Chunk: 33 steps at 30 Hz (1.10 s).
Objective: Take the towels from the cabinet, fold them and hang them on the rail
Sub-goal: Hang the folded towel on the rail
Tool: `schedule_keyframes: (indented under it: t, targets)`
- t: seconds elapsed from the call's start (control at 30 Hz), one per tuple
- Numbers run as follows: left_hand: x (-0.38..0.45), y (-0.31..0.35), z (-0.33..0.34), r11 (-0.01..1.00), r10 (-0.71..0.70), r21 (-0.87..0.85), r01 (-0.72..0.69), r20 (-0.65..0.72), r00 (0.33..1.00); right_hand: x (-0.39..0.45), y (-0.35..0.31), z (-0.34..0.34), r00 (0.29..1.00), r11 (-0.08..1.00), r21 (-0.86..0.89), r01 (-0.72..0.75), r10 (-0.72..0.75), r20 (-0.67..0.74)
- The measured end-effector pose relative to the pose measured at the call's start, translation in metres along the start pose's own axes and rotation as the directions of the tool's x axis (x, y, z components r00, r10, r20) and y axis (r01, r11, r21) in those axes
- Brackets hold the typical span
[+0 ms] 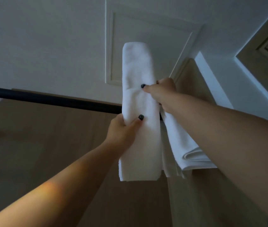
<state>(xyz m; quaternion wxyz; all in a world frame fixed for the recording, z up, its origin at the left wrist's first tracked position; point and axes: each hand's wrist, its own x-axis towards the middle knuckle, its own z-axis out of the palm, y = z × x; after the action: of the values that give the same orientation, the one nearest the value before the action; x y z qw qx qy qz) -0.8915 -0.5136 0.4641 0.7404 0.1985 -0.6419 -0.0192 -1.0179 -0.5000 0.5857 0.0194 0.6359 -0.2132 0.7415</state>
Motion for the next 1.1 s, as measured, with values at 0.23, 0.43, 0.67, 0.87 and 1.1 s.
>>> schedule_keyframes:
  t: [0.23, 0.43, 0.67, 0.87, 1.1]
  targets:
    - [0.008, -0.024, 0.002, 0.993, 0.113, -0.017, -0.113, -0.001, 0.994, -0.003, 0.01, 0.024, 0.983, 0.93, -0.322, 0.176, -0.185, 0.0]
    - [0.007, -0.034, 0.001, 0.987, 0.159, -0.029, -0.159, -0.002, 0.987, -0.001, 0.0, 0.033, 0.976, 0.867, -0.455, 0.204, -0.141, 0.169]
    - [-0.009, -0.048, 0.007, 0.974, 0.227, 0.003, -0.228, -0.064, 0.972, -0.007, 0.008, 0.031, 0.937, 0.753, -0.591, 0.287, -0.092, 0.338]
    - [-0.009, -0.07, -0.015, 0.935, 0.254, -0.17, -0.31, -0.29, 0.923, -0.009, 0.005, 0.032, 0.942, 0.838, -0.505, 0.207, -0.031, 0.334]
    - [0.029, -0.065, -0.038, 0.996, 0.09, -0.009, -0.089, 0.014, 0.996, -0.01, -0.001, 0.029, 0.883, 0.895, -0.407, 0.181, 0.035, 0.469]
